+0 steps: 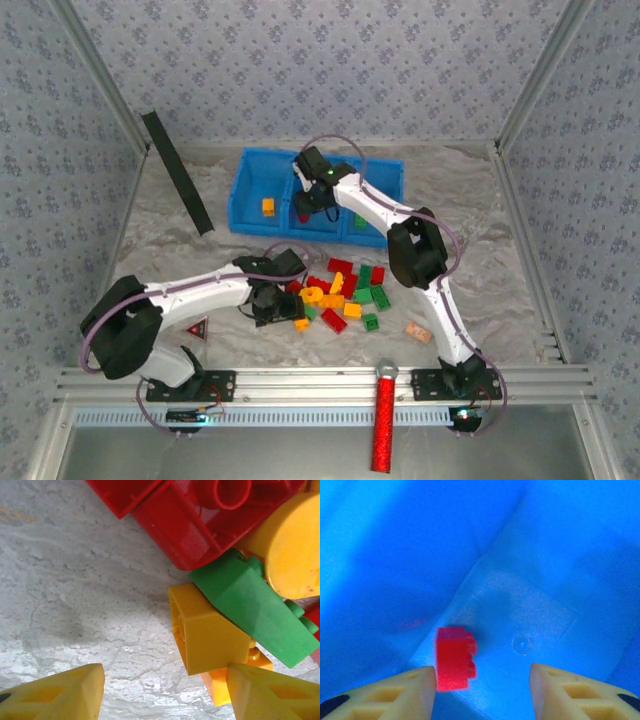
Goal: Sort the legos into containers by color
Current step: Place the lego in the container, then rotate the container at the top-center of the table, then pick up the lego from the middle-left of the table.
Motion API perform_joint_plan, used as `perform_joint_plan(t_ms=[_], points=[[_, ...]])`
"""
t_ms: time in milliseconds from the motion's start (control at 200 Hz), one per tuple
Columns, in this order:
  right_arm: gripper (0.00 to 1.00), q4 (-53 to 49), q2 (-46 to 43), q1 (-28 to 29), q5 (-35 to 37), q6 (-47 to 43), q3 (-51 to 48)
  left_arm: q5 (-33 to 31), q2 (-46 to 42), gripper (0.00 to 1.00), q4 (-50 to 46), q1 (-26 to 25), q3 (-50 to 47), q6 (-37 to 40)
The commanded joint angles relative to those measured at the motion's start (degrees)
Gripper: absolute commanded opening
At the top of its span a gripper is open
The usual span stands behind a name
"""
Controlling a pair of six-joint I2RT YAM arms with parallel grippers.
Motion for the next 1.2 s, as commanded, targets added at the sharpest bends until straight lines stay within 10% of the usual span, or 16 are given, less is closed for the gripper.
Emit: perform_joint_plan(t_ms=[0,410,1194], points=[[0.56,-0.20,0.29,-0.47,-0.11,0.05,-2.74,-0.38,1.31,0.66,0.20,-0.42,1.44,0.96],[0.59,5.93,-8.37,-2.49,0.21,2.43,-20.57,-0.22,0.64,0.66,0.50,-0.53,1.02,1.15],[0.60,2.08,-19.42,0.37,-2.00,0.52,-15.38,-2.31,4.67,0.56,2.34,-1.17,0.53,1.58]])
